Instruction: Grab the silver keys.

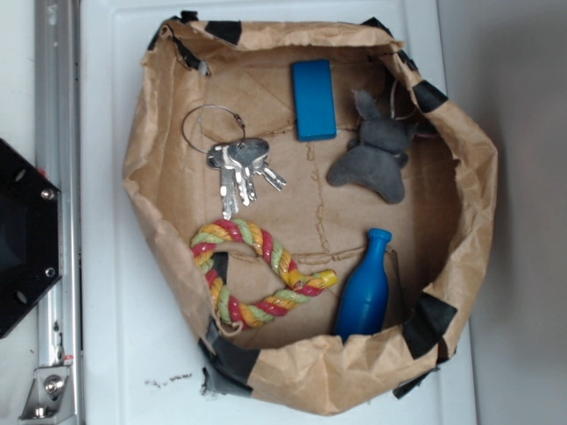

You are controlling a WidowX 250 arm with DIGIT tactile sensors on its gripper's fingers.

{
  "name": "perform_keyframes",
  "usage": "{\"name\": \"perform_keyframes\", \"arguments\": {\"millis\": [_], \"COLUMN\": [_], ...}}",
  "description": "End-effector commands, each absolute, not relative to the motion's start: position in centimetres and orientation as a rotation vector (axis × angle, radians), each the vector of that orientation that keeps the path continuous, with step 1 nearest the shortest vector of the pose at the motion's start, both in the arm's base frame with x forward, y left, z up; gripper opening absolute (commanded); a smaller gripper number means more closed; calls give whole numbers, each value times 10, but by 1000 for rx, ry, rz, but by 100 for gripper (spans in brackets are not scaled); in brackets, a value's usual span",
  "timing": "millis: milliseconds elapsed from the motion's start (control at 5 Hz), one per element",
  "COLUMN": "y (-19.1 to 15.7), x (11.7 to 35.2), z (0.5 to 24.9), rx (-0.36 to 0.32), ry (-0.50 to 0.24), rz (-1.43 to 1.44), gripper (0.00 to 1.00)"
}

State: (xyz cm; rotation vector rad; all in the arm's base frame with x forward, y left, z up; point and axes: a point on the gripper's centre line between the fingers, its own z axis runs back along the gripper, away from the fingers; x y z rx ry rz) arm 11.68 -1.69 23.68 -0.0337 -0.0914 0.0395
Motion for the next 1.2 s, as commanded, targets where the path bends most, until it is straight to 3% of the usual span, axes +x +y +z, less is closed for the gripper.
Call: {"name": "perform_keyframes", "arguments": {"millis": [0, 200, 400, 600, 800, 1000], "y": [-17, -21, -13, 5, 32, 32], "x": [117, 167, 210, 231, 252, 252], "z": [237, 220, 201, 181, 168, 168], "rx": [-34, -18, -40, -67, -90, -90], "ry": [-91, -122, -96, -87, -140, -140], "rz": [39, -130, -227, -290, -336, -336], "gripper": [100, 100, 100, 100, 100, 100]}}
